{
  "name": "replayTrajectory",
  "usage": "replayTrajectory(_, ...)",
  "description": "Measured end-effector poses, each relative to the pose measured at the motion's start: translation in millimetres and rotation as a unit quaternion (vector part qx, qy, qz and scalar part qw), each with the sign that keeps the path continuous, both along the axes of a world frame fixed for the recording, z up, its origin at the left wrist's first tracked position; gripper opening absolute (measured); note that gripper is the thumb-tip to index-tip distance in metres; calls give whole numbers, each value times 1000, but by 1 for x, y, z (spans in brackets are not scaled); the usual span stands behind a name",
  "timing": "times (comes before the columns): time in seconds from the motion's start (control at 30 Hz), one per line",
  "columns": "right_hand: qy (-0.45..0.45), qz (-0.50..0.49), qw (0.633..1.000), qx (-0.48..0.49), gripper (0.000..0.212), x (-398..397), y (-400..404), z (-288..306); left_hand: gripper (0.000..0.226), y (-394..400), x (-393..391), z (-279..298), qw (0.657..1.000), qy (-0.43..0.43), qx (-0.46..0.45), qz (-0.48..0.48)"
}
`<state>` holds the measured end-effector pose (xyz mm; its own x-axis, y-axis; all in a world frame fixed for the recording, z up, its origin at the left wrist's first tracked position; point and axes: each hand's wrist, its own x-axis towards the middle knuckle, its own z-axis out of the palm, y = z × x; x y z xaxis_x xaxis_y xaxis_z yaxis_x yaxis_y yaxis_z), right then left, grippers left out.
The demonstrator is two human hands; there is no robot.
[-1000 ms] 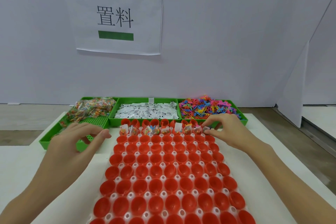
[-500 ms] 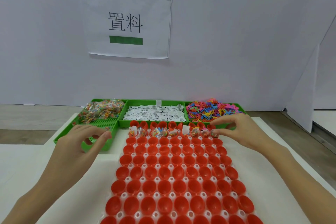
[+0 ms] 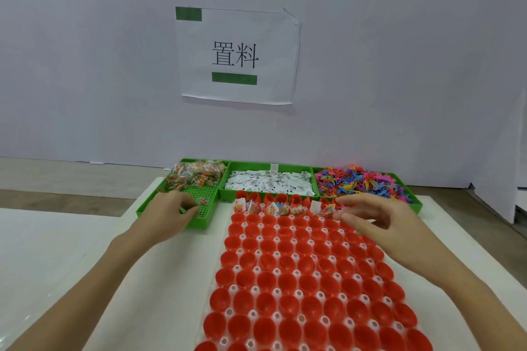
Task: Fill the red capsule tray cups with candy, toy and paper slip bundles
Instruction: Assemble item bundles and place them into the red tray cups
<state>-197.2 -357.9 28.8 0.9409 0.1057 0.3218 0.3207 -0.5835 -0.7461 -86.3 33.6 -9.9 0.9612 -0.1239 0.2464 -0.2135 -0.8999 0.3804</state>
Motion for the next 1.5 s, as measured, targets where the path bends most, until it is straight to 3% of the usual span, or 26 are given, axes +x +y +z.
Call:
replayTrajectory(0.17, 8, -8, 999, 45, 25, -15, 19, -19, 19, -1, 19, 11, 999, 30, 10, -29)
replayTrajectory(0.33, 9, -30, 999, 40, 20, -19, 18, -26, 49, -5, 23, 9, 993, 80, 18, -82)
replayTrajectory(0.53, -21, -73, 996, 48, 15, -24, 19, -23, 11, 0, 17, 5, 977, 134, -153, -61)
replayTrajectory(0.63, -23, -88, 995, 48, 16, -27, 19, -22, 17, -2, 8, 5, 985, 43, -167, -24)
replayTrajectory(0.73, -27, -97, 994, 42, 16, -30, 21, -21, 17, -5, -9, 2, 975, -145, -167, 20)
replayTrajectory(0.8, -34, -102, 993, 38, 15, -31, 23, -21, 12, -14, -28, -3, 956, -220, -192, -12)
replayTrajectory(0.87, -38, -103, 993, 33, 16, -31, 28, -19, 11, -27, -46, -10, 945, -236, -217, -63)
replayTrajectory(1.0, -40, -80, 995, -36, 18, -16, 39, -7, 23, -42, -61, -25, 944, -199, -236, -114)
replayTrajectory(1.17, -35, -52, 986, -153, 15, 47, 54, 13, 26, -41, -59, -28, 936, -183, -281, -110)
replayTrajectory(1.5, 71, -65, 925, -368, 19, 174, 67, 4, 28, -37, -56, -40, 933, -167, -304, -101)
